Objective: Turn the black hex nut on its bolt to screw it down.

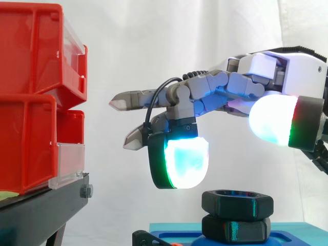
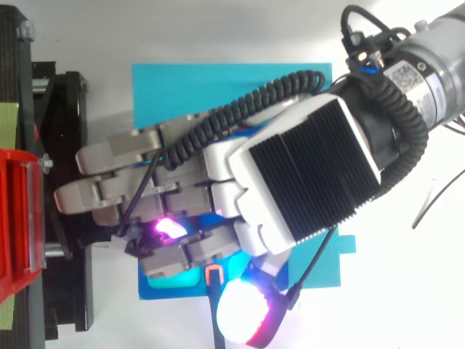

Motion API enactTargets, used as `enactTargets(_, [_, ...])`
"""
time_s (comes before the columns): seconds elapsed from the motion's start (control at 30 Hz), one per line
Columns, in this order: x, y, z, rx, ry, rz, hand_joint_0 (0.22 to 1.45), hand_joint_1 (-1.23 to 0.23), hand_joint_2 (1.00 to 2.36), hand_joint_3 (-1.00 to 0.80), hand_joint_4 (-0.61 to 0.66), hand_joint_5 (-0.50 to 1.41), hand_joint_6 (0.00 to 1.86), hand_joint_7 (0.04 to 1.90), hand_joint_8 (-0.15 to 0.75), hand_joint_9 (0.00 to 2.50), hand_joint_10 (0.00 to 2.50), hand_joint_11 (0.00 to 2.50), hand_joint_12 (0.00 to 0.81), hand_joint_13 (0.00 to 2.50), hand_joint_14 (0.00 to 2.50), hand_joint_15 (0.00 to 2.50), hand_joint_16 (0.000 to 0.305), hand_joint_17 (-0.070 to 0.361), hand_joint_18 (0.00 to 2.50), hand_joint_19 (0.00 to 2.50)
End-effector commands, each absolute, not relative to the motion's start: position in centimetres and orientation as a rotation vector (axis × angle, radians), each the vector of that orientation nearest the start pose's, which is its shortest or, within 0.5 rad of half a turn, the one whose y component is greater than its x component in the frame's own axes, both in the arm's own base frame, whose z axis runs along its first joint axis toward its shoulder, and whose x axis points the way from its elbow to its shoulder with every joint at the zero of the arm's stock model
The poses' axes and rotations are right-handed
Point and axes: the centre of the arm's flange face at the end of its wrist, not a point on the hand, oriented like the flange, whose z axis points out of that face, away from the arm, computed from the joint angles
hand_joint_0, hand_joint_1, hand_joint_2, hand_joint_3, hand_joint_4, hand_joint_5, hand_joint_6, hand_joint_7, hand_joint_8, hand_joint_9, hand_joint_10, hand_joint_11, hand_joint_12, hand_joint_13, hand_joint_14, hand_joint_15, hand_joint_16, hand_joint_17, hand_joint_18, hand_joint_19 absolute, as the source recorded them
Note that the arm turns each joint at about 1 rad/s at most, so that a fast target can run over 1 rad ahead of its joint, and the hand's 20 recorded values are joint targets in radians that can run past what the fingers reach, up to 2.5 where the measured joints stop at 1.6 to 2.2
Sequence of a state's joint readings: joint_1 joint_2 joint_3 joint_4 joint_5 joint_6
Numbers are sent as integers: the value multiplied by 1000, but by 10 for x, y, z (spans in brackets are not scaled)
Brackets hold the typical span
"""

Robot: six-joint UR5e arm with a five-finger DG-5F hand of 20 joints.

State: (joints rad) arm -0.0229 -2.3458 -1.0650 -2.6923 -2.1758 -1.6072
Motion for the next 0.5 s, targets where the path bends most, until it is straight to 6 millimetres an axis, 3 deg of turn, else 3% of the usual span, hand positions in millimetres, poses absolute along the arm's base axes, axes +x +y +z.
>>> enactTargets(0.0, [774, -84, 279, -508, 1342, 371, 512, -131, 1000, -500, 221, -73, 544, 1437, 306, 617, 7, 185, 339, 291, 0, 13, 45, 101, 133, 214])
enactTargets(0.2, [770, -73, 263, -501, 1372, 384, 513, -134, 1000, -500, 225, -71, 524, 1465, 305, 616, 6, 173, 339, 289, 0, 6, 45, 100, 132, 212])
enactTargets(0.47, [770, -68, 262, -503, 1379, 390, 514, -143, 1000, -500, 221, -70, 514, 1477, 304, 613, 7, 172, 338, 288, 0, 13, 45, 100, 129, 213])
